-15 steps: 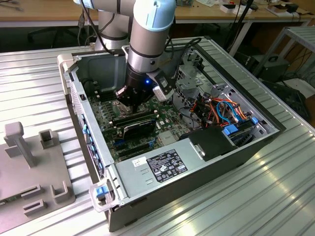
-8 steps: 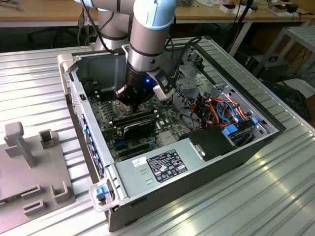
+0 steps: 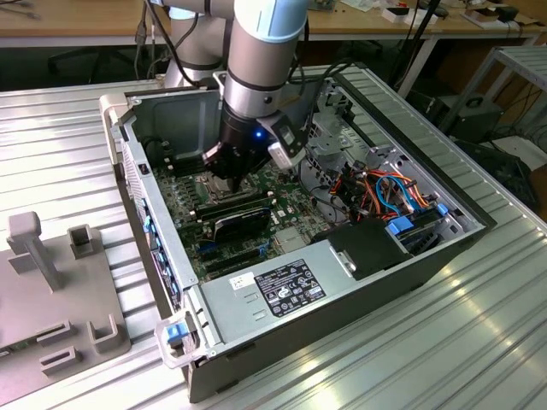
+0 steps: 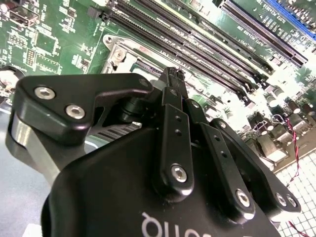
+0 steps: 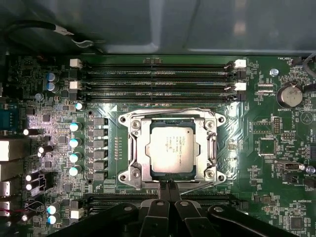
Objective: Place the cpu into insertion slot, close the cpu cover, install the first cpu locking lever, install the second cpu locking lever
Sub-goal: 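Install the second cpu locking lever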
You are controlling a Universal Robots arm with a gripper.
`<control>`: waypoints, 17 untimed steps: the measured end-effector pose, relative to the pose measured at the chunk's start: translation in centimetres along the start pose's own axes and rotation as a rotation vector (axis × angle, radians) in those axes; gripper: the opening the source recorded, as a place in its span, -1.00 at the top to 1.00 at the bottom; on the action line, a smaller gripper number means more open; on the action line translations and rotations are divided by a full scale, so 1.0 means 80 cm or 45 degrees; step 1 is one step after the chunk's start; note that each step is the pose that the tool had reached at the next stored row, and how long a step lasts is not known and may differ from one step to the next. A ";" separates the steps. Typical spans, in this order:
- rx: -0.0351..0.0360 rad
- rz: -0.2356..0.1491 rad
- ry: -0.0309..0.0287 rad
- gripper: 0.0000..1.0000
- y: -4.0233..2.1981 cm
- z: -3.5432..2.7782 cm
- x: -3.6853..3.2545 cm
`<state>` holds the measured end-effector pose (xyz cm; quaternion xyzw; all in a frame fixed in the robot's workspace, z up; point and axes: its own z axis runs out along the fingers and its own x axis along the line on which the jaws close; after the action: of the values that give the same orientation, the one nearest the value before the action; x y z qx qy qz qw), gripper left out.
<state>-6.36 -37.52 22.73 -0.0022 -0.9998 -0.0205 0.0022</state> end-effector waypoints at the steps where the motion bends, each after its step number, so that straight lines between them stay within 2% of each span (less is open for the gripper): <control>1: 0.0005 0.000 0.0002 0.79 -0.0003 -0.0005 -0.0003; 3: 0.0006 0.000 0.0002 0.79 -0.0028 -0.0007 -0.0001; 7: 0.0008 0.000 0.0004 0.79 -0.0075 -0.0010 0.0074; 9: 0.0008 0.000 0.0003 0.79 -0.0086 -0.0007 0.0172; 12: 0.0008 0.000 0.0003 0.79 -0.0087 0.0004 0.0369; 17: 0.0003 0.000 0.0003 0.79 -0.0090 0.0080 0.0463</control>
<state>-10.07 -38.20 22.08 -0.0023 -0.9998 -0.0204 0.0024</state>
